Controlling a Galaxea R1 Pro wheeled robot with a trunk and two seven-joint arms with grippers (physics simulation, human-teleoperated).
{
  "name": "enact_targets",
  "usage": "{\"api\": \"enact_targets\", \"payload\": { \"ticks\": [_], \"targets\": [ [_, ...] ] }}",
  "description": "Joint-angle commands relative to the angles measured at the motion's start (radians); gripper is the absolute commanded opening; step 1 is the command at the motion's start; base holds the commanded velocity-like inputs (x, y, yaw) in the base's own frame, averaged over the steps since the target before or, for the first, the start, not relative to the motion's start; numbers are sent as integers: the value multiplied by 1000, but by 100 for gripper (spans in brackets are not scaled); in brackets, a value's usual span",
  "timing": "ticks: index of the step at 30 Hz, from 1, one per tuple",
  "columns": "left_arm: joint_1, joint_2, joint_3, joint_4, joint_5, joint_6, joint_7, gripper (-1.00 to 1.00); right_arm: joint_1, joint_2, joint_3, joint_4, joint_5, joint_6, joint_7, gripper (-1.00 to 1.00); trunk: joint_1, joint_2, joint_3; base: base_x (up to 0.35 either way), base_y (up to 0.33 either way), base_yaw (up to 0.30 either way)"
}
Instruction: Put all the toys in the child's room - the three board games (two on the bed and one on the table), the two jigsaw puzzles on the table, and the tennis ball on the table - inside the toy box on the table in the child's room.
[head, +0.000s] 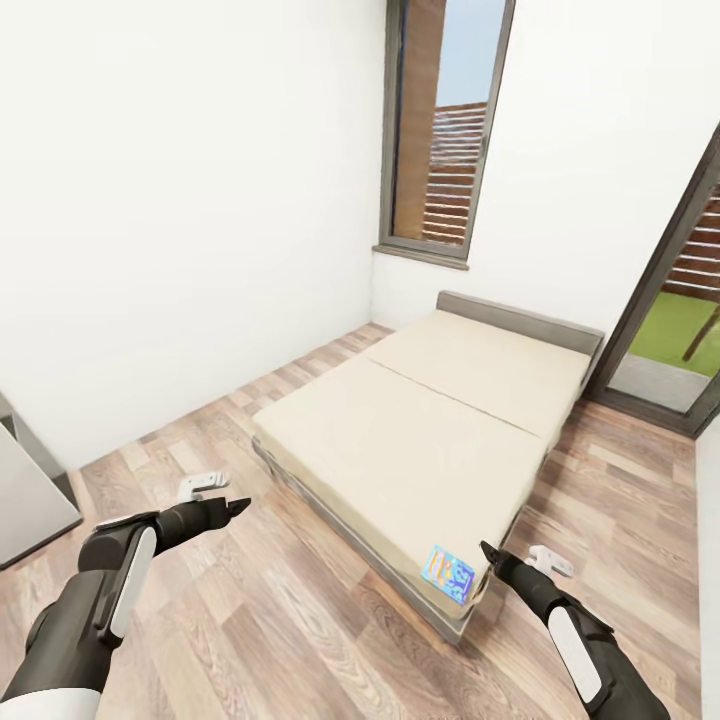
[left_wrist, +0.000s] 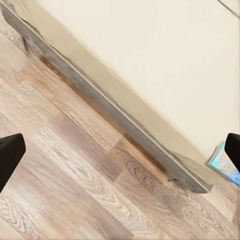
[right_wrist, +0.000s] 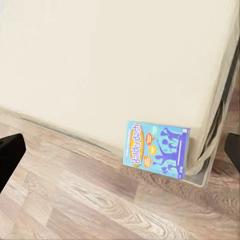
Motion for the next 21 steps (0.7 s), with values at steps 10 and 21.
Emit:
{"api": "enact_targets", "payload": {
  "ticks": [10, 21],
  "targets": [
    [-1, 0, 1, -1, 10, 8, 2, 100, -1, 0, -3, -1, -8, 7, 4, 100, 1, -2, 1, 0, 0, -261],
    [-1, 1, 2, -1, 10, 8, 2, 100, -1, 0, -3, -1, -8, 7, 4, 100, 1, -2, 5, 0, 0, -261]
  ]
}}
